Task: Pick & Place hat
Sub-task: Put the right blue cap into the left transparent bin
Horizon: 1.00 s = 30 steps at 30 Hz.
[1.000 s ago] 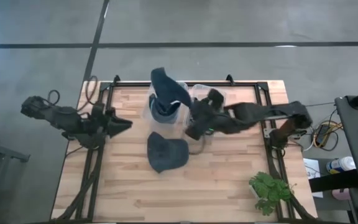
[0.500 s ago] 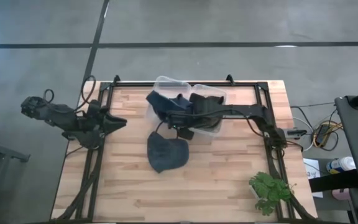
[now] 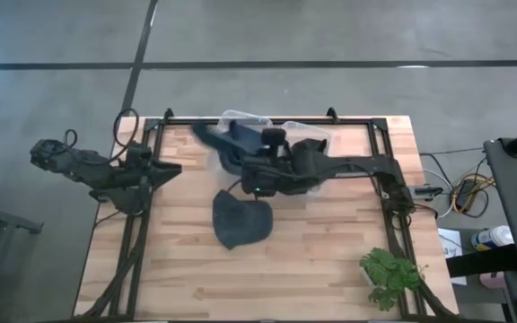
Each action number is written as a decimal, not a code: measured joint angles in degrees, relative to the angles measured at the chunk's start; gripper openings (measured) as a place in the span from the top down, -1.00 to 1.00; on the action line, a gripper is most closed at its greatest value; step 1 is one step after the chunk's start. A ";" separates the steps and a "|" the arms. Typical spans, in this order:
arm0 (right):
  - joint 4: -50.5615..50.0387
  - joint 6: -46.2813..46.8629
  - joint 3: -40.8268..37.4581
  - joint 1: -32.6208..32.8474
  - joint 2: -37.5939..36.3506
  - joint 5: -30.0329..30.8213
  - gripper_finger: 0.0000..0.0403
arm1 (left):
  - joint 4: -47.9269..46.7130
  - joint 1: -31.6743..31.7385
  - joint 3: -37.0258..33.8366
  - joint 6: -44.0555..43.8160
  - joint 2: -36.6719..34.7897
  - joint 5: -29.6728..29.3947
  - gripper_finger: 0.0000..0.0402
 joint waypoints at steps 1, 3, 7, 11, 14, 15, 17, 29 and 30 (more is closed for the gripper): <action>0.53 -5.78 -0.01 0.79 -0.14 0.23 0.94 | -0.40 0.00 0.23 0.27 -0.29 -0.80 0.55; 0.35 -14.26 -0.19 2.29 -0.15 0.43 0.94 | -0.85 0.00 1.24 1.78 -1.02 -2.85 0.55; -2.74 -17.40 -0.33 4.67 -0.37 5.17 0.94 | -8.31 0.00 4.42 0.58 -3.00 -8.10 0.55; -6.75 -16.74 -0.32 7.48 -1.70 14.35 0.94 | -20.82 0.00 5.35 -11.79 -4.73 -8.38 0.55; -7.13 -20.48 -0.28 10.72 -2.21 16.91 0.94 | -26.47 0.00 4.49 -20.44 -5.03 -8.37 0.55; -7.00 -21.84 -0.26 11.74 -2.21 16.78 0.94 | -26.71 0.00 4.09 -21.17 -5.01 -8.51 0.55; -6.84 -24.05 -0.26 13.49 -2.21 15.80 0.94 | -26.13 0.00 3.08 -21.36 -4.58 -9.08 0.55; 5.12 -41.30 -0.68 16.64 -2.03 11.86 0.94 | 0.39 0.33 -9.54 -20.62 2.07 0.34 0.55; 6.78 -42.60 -0.68 16.67 -1.86 11.15 0.94 | 3.94 0.34 -10.74 -19.91 2.92 1.61 0.55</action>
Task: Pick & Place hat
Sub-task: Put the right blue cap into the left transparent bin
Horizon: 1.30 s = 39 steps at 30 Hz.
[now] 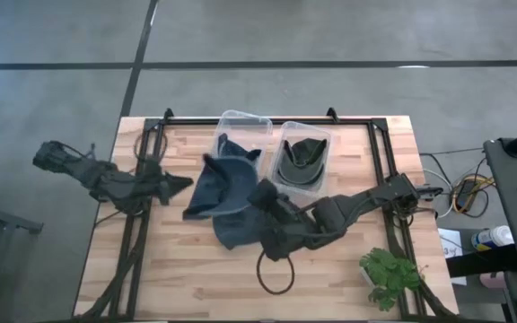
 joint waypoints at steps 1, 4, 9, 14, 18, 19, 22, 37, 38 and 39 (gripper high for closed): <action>0.96 -0.95 -0.06 0.08 0.26 -0.71 0.94 | 4.01 0.00 -1.13 0.85 0.85 1.14 0.55; 2.10 -2.30 -0.09 0.07 1.63 -3.00 0.94 | 14.82 0.01 -3.09 3.73 2.95 2.89 0.55; 1.80 -1.34 -0.31 0.03 3.65 -3.06 0.94 | 19.19 0.01 -2.30 8.88 4.98 3.29 0.55; 0.35 1.74 -0.31 0.03 3.80 -0.94 0.94 | 18.59 0.01 -0.02 14.89 5.09 3.09 0.55; -6.44 10.02 -0.33 0.03 3.80 3.28 0.94 | 16.15 0.01 4.34 21.99 3.08 1.71 0.55; -8.89 13.69 -0.33 -0.06 3.80 5.02 0.94 | 14.51 0.01 5.61 23.61 2.61 0.74 0.55; -17.37 28.16 -0.33 -0.94 3.80 10.29 0.94 | 10.24 0.01 10.02 27.98 1.51 -2.95 0.55; -28.05 55.36 -0.37 -18.84 7.45 -6.89 0.94 | -11.11 0.03 18.13 31.24 0.56 -15.88 0.55; -27.99 56.76 -0.42 -19.87 7.47 -7.20 0.94 | -14.34 0.03 18.11 28.58 0.69 -16.81 0.55; -27.96 57.87 -0.42 -20.68 7.47 -7.30 0.94 | -17.16 0.03 18.09 25.60 1.06 -17.60 0.55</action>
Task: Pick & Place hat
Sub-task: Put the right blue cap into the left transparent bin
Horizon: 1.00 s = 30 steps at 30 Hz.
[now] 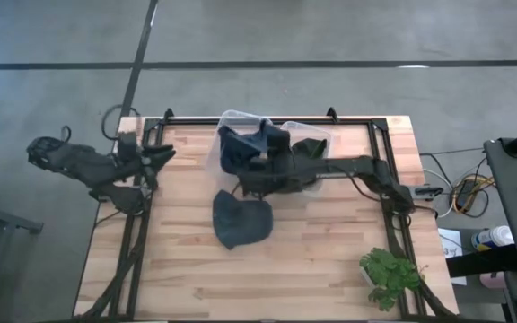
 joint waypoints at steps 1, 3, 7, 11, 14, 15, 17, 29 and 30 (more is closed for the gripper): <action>-0.04 0.58 0.10 -0.71 -0.07 -0.19 0.94 | -2.54 0.00 -0.26 -2.80 0.24 -0.53 0.55; 0.02 0.34 1.16 -2.04 -0.28 -0.97 0.94 | -5.57 0.00 -1.22 -6.70 0.33 -0.90 0.55; 0.21 -3.08 3.17 -4.32 -0.09 -5.91 0.94 | -5.87 0.02 -3.26 -8.26 0.35 -1.94 0.55; 0.41 -4.77 3.43 -5.74 0.56 -9.71 0.94 | -5.57 0.07 -4.46 -9.13 0.39 -5.32 0.55; 0.63 -6.21 3.44 -6.62 1.10 -13.75 0.94 | -5.42 0.20 -4.68 -10.82 0.39 -6.32 0.55; 0.96 -6.56 3.48 -6.79 1.38 -14.60 0.94 | -5.36 0.22 -4.68 -11.43 0.39 -6.38 0.55; 1.47 -6.95 3.58 -7.02 2.06 -15.43 0.94 | -4.80 0.28 -4.70 -12.23 0.42 -6.43 0.55; 8.94 -9.84 5.20 -7.17 5.07 -22.64 0.52 | -3.94 0.28 -6.01 -13.59 0.48 -6.16 0.55; 8.95 -9.88 5.22 -7.15 5.07 -23.15 0.46 | -3.94 0.28 -6.05 -13.61 0.49 -6.16 0.55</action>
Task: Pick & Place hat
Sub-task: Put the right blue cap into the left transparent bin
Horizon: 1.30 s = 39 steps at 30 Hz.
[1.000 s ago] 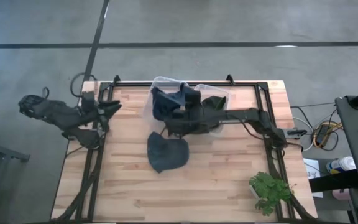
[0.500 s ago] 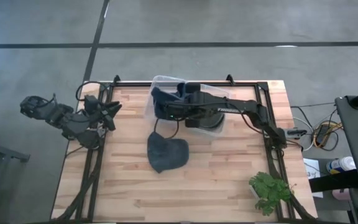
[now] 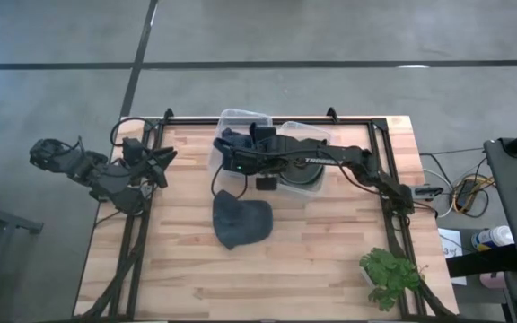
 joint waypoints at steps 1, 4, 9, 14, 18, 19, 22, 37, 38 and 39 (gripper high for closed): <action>0.06 0.02 0.02 -0.01 0.00 -0.08 0.40 | 0.00 0.00 -0.03 0.02 0.02 0.02 0.55; 0.37 0.02 0.21 0.03 -0.01 -0.13 0.24 | -0.02 0.00 -0.25 0.00 0.01 0.00 0.55; 0.68 -0.14 0.27 0.48 -0.76 -6.96 0.05 | -0.02 0.02 -0.38 -0.02 0.03 0.02 0.55; 2.70 0.90 0.27 1.07 -1.31 -13.63 0.02 | -0.02 0.02 -0.38 -0.35 0.03 0.02 0.55; 4.20 1.55 0.27 1.41 -1.88 -15.00 0.03 | -0.02 0.02 -0.38 -1.12 0.07 0.02 0.55; 4.06 1.34 0.27 1.48 -2.21 -15.14 0.04 | 0.00 0.02 -0.38 -1.66 0.12 0.02 0.55; 2.55 1.17 0.27 1.55 -3.53 -12.28 0.04 | -0.01 0.04 -0.38 -4.73 0.12 1.04 0.55; -2.01 -19.54 -1.58 0.72 -6.32 -5.20 0.09 | 0.46 0.02 -0.38 -6.99 4.21 7.21 0.55; -1.50 -19.82 -2.38 0.62 -6.10 -5.25 0.10 | 0.46 0.04 -0.38 -6.89 4.57 7.19 0.55; -1.19 -19.97 -3.44 0.46 -5.97 -5.36 0.11 | 0.46 0.03 -0.38 -6.58 5.00 7.19 0.55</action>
